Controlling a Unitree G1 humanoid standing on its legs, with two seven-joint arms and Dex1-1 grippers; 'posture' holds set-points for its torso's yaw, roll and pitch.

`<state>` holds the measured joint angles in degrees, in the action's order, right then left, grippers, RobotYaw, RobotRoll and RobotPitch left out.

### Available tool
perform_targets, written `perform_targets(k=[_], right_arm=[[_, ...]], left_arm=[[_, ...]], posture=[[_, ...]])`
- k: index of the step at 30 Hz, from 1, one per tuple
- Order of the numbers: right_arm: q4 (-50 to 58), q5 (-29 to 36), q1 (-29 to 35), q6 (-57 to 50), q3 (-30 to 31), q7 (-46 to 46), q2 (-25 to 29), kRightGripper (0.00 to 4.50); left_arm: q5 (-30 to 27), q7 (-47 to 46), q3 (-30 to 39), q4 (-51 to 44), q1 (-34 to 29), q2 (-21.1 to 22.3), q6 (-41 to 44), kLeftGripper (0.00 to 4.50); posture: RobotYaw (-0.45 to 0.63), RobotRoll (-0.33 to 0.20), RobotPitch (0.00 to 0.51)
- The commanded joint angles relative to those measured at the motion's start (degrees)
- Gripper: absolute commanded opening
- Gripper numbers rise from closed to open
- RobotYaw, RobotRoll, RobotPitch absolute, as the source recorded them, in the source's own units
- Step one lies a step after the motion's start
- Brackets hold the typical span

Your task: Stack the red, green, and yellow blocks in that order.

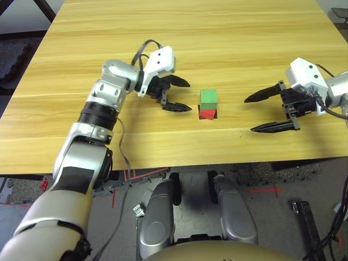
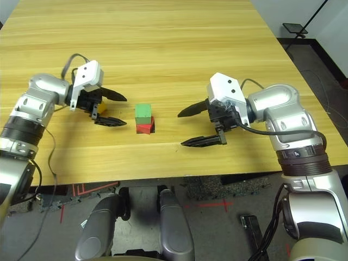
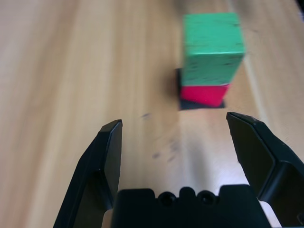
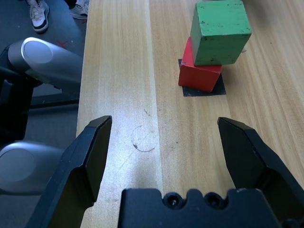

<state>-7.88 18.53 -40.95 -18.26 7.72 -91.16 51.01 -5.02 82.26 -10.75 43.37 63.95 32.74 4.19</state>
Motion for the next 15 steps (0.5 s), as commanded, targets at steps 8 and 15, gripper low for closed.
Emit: perform_targets(k=[8, 15], right_arm=[[-0.3, -0.8, 0.3, 0.9, 0.0, -0.5, 0.8, 4.5], [1.6, -0.2, 2.2, -0.1, -0.8, 0.4, 1.6, 4.5]], left_arm=[[3.5, -6.0, 2.9, 14.2, 10.0, 1.6, -7.2, 4.48], [3.5, -16.3, 5.5, -2.4, 4.8, 3.3, 10.5, 4.48]], posture=[[0.3, 0.087, 0.22], [0.28, 0.093, 0.227]])
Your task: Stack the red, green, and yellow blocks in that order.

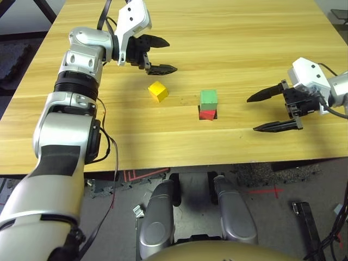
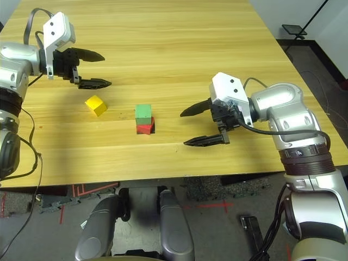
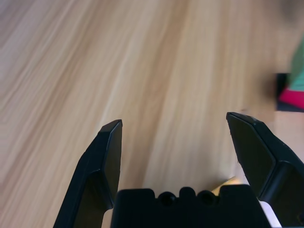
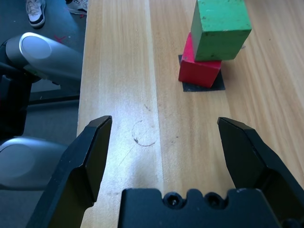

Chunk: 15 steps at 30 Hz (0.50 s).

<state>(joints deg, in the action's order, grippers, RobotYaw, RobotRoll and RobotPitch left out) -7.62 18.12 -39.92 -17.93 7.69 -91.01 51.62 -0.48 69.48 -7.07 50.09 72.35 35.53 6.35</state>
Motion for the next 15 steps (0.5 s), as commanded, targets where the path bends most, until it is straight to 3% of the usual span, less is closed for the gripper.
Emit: perform_targets(k=[1, 4, 8, 15], right_arm=[[1.5, 0.3, 1.3, -0.6, -0.9, 0.4, 1.1, 4.5], [2.1, 0.6, 2.0, -0.9, -1.3, 0.7, 1.6, 4.5], [2.1, 0.7, 2.3, -0.9, -1.5, 1.2, 1.8, 4.5], [2.7, 1.1, 2.4, -1.4, -1.2, 1.5, 1.7, 4.5]], left_arm=[[-1.6, -4.7, 2.4, -12.7, -5.1, 0.6, 11.4, 4.48], [-1.2, -10.4, 4.0, -26.2, -12.6, 1.0, 18.6, 4.48], [-5.6, -13.2, 6.1, -41.8, -22.6, -0.3, 30.5, 4.48], [-6.9, -19.1, 7.2, -44.9, -29.3, -1.6, 31.8, 4.48]], posture=[[0.28, 0.093, 0.227], [0.28, 0.094, 0.227], [0.28, 0.095, 0.228], [0.28, 0.088, 0.234]])
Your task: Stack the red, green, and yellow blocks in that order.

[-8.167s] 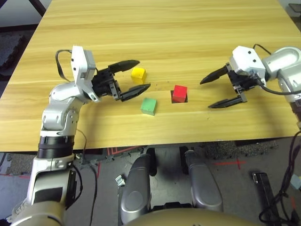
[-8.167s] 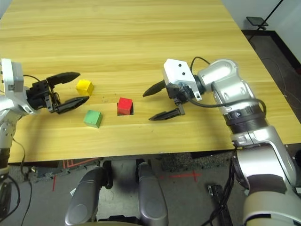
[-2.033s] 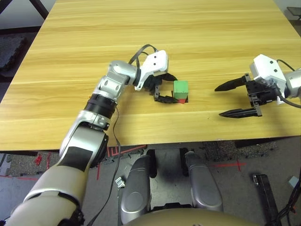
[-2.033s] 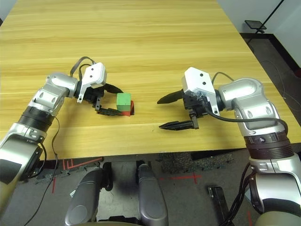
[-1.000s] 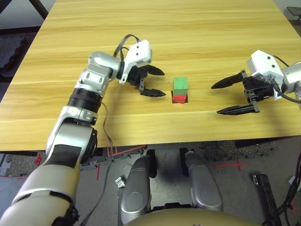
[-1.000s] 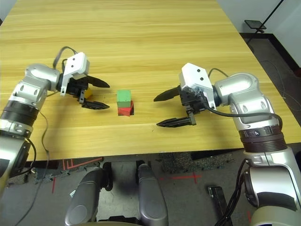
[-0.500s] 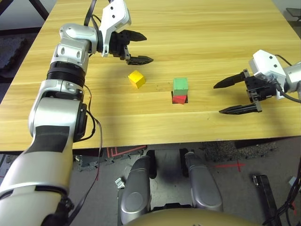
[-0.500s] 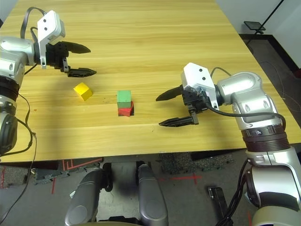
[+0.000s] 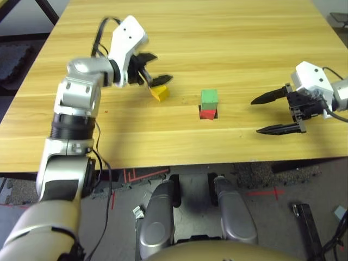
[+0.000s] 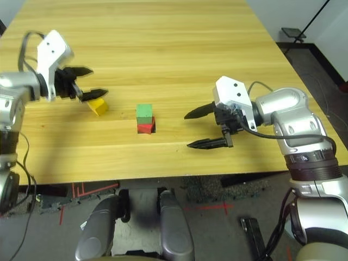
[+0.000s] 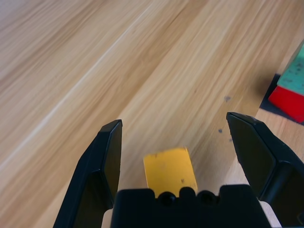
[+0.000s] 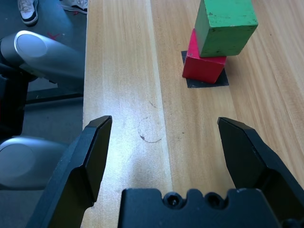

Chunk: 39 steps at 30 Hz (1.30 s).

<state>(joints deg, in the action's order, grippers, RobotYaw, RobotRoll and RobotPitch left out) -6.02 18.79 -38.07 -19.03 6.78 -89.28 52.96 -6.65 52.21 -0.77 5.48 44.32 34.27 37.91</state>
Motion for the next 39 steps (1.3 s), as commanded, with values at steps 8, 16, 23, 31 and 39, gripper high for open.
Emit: perform_targets(k=[8, 16, 23, 31, 39], right_arm=[[1.3, 0.5, 0.5, -0.8, -0.4, -0.5, 0.7, 4.5], [1.1, 0.4, 0.6, -0.6, -0.2, 0.0, 0.3, 4.5], [1.0, 0.2, 0.7, -0.3, 0.0, 0.2, 0.2, 4.5], [0.6, 0.1, 0.4, -0.3, -0.1, 0.1, 0.4, 4.5], [0.0, -0.1, -0.4, 0.0, -0.1, -0.1, 0.4, 4.5]], left_arm=[[-1.0, -5.6, -0.2, 2.6, -2.3, -0.8, -0.9, 4.48], [-1.3, -5.3, -1.1, 3.8, -3.2, -0.8, -1.5, 4.48], [-1.2, -5.0, -1.7, 5.1, -4.4, -0.7, -2.2, 4.48], [-1.0, -5.0, -2.0, 6.9, -5.0, -1.1, -2.7, 4.48], [-0.5, -6.4, -1.8, 11.7, -3.9, -2.2, -5.0, 4.48]], posture=[[0.28, 0.082, 0.241], [0.28, 0.087, 0.244], [0.28, 0.087, 0.25], [0.28, 0.083, 0.254], [0.28, 0.08, 0.255]])
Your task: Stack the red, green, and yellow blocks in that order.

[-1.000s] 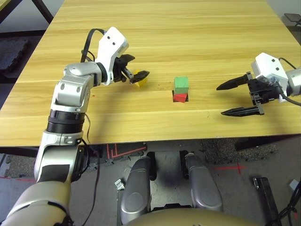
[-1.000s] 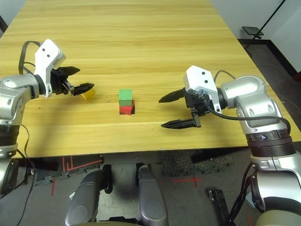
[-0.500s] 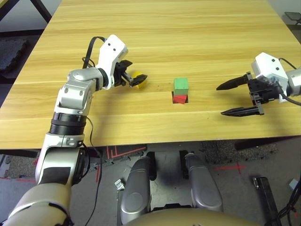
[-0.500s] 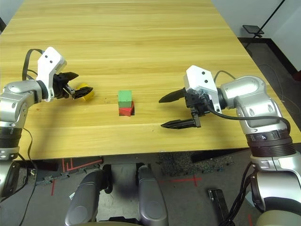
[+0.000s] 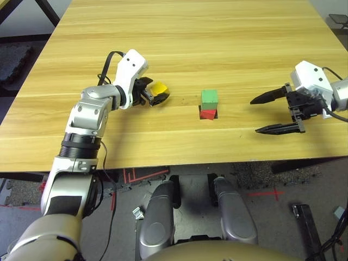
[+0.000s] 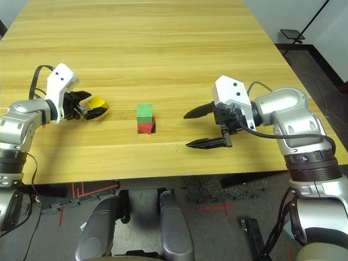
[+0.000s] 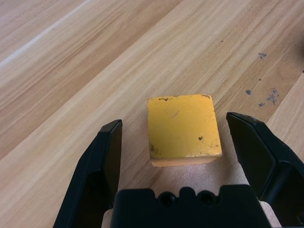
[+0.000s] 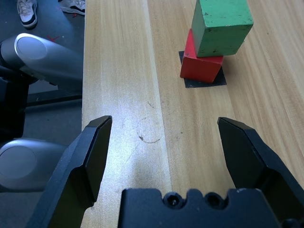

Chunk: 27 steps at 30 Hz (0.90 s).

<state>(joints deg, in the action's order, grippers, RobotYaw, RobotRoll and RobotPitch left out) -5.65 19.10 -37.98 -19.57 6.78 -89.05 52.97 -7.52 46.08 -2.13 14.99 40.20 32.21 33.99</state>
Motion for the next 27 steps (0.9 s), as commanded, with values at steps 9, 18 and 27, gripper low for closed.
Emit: perform_targets(k=[9, 18, 27], right_arm=[[-3.6, -1.1, -3.0, 1.9, -0.7, -0.3, 0.9, 4.5], [-3.8, -1.1, -3.2, 1.9, -0.5, 0.0, 0.2, 4.5], [-5.5, -1.7, -3.5, 2.8, -0.1, 0.3, -0.4, 4.5]], left_arm=[[-0.6, -0.8, 0.2, 3.0, 0.1, -0.7, -1.0, 3.84], [-1.6, -0.6, 0.9, 3.6, 1.3, -1.2, -0.3, 2.06], [-4.3, 6.6, 1.0, 1.3, 8.1, 2.6, -1.9, 2.06]], posture=[[0.28, 0.077, 0.258], [0.28, 0.081, 0.261], [0.29, 0.087, 0.255]])
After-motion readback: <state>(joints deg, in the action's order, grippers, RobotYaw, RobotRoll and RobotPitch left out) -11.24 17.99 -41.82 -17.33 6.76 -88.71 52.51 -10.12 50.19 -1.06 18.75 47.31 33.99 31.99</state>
